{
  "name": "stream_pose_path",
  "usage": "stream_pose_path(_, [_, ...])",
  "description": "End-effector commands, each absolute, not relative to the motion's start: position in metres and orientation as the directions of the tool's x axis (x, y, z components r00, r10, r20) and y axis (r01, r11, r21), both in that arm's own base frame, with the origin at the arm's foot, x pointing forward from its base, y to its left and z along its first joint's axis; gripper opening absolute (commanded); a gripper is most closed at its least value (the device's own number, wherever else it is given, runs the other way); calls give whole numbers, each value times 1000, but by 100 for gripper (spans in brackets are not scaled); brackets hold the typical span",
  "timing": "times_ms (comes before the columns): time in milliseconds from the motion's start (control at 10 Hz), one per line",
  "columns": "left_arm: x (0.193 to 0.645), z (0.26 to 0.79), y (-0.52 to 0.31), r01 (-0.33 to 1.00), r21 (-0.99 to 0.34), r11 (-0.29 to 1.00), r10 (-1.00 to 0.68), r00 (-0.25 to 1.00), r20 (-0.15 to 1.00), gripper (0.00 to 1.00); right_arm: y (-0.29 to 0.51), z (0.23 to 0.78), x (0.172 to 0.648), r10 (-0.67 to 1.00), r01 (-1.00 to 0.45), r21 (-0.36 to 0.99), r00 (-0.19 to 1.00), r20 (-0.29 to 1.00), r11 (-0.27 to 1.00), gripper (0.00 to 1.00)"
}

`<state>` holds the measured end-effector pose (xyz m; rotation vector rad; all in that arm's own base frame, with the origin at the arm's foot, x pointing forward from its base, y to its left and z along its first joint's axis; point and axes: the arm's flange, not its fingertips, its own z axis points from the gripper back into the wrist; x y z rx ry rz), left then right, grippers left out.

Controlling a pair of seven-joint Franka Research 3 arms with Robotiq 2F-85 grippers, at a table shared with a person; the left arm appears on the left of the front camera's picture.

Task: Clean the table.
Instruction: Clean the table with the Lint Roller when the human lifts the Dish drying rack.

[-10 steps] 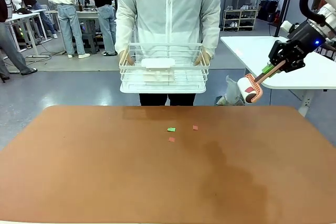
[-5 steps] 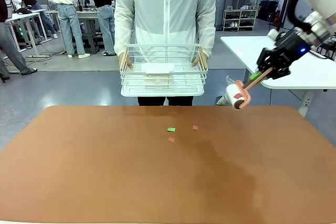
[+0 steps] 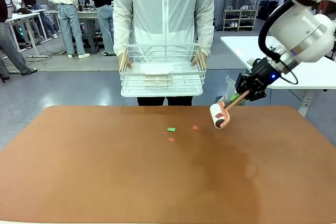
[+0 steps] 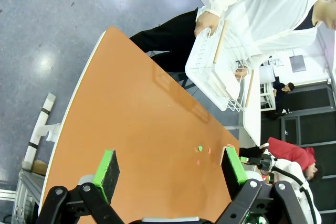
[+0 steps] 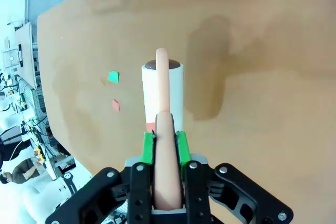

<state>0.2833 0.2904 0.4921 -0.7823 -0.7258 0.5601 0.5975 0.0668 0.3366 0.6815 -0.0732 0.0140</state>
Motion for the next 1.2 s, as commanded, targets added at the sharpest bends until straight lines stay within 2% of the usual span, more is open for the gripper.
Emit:
stream_pose_path(0, [283,491,294,-148,-794,590,676,628,386,100,73,321,598,-16,-36,642,997,75,766,21])
stream_pose_path(400, [283,491,294,-148,-794,590,676,628,386,100,67,296,594,-52,22,620,998,30,784,21])
stream_pose_path(700, [283,491,294,-148,-794,590,676,628,386,100,66,276,596,-68,98,638,995,-71,764,21])
stream_pose_path(900, [283,491,294,-148,-794,590,676,628,386,100,82,273,598,-82,129,639,991,-102,758,21])
stream_pose_path(1100, [283,491,294,-148,-794,590,676,628,386,100,122,268,600,-28,110,642,990,-138,759,21])
